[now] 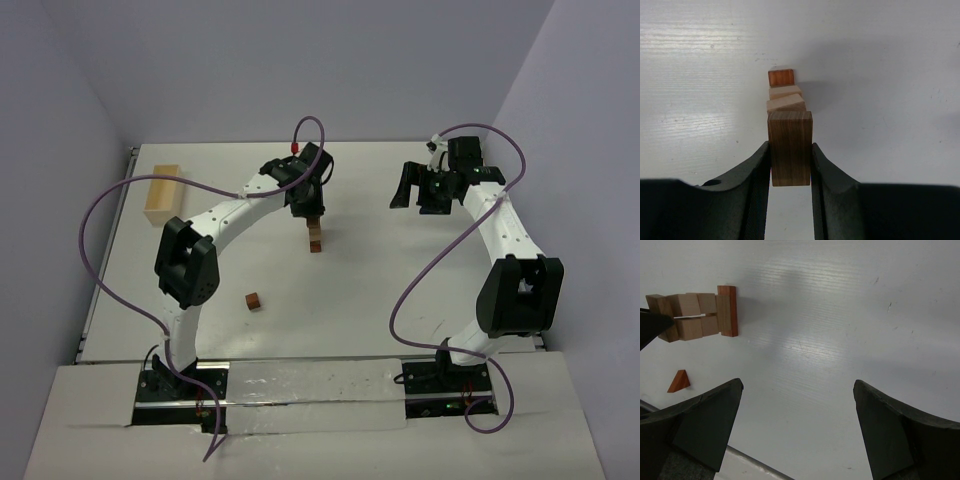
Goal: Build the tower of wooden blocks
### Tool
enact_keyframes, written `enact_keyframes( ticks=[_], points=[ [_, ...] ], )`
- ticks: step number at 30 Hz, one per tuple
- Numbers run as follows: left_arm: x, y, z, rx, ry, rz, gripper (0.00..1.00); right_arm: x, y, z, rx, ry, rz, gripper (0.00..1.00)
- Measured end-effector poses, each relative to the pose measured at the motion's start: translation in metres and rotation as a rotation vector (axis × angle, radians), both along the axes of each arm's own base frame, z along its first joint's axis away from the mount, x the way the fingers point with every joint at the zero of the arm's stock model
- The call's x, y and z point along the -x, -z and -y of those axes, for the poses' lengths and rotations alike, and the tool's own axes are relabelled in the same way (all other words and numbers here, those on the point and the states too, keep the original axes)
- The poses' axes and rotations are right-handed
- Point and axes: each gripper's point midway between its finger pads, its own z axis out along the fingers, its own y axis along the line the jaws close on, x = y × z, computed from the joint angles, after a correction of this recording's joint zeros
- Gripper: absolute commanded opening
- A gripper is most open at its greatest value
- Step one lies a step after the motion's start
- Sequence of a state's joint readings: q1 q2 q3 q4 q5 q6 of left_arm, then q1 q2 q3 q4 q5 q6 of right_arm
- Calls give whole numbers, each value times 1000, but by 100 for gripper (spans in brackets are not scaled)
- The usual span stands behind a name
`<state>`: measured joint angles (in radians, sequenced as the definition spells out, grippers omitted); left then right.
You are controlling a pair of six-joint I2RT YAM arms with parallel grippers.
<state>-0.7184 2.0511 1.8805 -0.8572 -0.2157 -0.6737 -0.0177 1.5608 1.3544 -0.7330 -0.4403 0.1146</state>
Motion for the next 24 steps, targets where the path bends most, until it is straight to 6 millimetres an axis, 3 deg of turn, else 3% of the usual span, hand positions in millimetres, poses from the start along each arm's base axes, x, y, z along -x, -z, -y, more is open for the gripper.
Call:
enact_keyframes(
  ticks=[10,17,21,24],
  points=[
    [-1,0,0,1,0,1,12,0,0,-1,-5,-4,0,100],
    [-1,1,3,5,4,-4,33,0,0,-1,-6,-4,0,100],
    [-2,0,4,9,5,-3,64,0,-1,-1,-7,-5,0,100],
    [-2,0,3,7,8,-2,74,1,-1,-2,-11,-8,0,100]
  ],
)
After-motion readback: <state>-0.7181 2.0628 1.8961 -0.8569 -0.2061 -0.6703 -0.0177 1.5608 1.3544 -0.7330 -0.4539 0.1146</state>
